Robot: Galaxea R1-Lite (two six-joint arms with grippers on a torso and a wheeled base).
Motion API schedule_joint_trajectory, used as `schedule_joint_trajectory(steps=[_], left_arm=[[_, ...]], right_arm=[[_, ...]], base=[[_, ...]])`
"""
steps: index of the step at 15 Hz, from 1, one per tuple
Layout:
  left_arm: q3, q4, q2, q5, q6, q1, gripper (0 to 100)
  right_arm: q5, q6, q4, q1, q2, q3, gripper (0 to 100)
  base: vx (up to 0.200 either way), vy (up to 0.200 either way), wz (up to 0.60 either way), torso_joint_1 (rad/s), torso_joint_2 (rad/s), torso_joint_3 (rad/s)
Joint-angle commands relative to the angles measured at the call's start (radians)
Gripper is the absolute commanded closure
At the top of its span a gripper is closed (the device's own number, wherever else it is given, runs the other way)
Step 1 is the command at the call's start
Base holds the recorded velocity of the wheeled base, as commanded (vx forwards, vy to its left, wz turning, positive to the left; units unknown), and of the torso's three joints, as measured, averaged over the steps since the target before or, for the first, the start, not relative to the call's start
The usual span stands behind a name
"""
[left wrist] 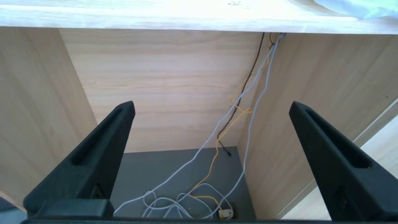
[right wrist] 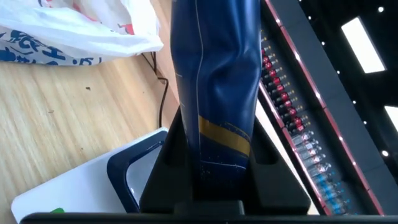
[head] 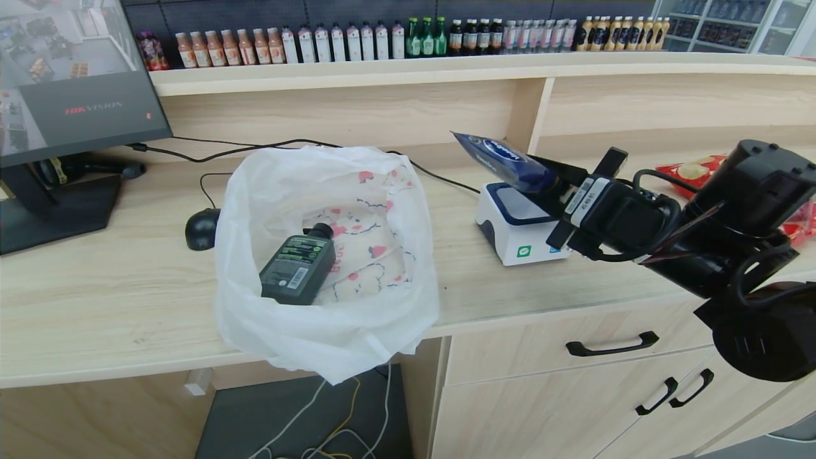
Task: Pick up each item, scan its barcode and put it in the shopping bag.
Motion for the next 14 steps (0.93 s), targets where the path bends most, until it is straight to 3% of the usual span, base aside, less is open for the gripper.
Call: schedule_joint_trajectory(steps=[1, 14], left_arm=[[0.000, 0.000, 0.000, 0.000, 0.000, 0.000, 0], [0.000, 0.000, 0.000, 0.000, 0.000, 0.000, 0]], right_arm=[[0.000, 0.000, -0.001, 0.001, 0.007, 0.003, 100], [0.028, -0.013, -0.005, 0.012, 0.007, 0.043, 100]], base=[[0.000, 0.000, 0.00, 0.000, 0.00, 0.000], [0.000, 0.000, 0.00, 0.000, 0.00, 0.000]])
